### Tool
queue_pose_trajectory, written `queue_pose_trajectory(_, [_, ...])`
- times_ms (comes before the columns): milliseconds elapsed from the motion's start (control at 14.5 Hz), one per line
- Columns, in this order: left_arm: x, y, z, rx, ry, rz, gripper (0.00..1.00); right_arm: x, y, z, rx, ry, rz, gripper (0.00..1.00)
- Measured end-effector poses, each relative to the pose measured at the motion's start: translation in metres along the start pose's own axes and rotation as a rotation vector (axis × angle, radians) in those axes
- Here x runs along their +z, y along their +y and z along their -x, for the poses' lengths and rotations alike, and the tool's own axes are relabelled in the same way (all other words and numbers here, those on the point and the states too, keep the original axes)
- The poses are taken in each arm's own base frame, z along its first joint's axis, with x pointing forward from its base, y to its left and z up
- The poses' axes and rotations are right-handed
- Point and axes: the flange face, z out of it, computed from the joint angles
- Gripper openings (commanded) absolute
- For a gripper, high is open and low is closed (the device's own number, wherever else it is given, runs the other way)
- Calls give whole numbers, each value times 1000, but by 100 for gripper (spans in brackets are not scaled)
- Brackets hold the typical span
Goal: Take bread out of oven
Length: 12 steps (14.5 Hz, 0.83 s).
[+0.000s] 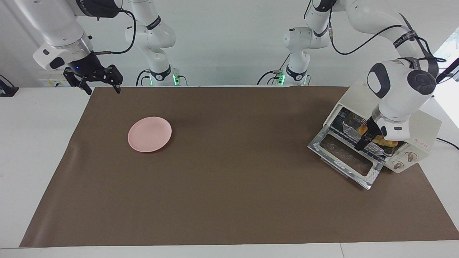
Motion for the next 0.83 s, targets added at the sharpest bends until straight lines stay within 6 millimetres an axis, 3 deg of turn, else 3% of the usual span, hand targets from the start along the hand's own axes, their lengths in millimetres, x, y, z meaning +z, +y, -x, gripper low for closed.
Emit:
queue_pose_trajectory(344, [26,-1,9,9,19,-8,100,0,0,0,0,0,0,100])
queue_pose_trajectory(413, [31,-2,10,10,21,-8,95,0,0,0,0,0,0,100])
queue_pose_trajectory(619, [37,-3,11,9,23,-7,39,0,0,0,0,0,0,100])
queue_pose_trajectory(826, [38,-7,9,2,23,-8,8,0,0,0,0,0,0,100])
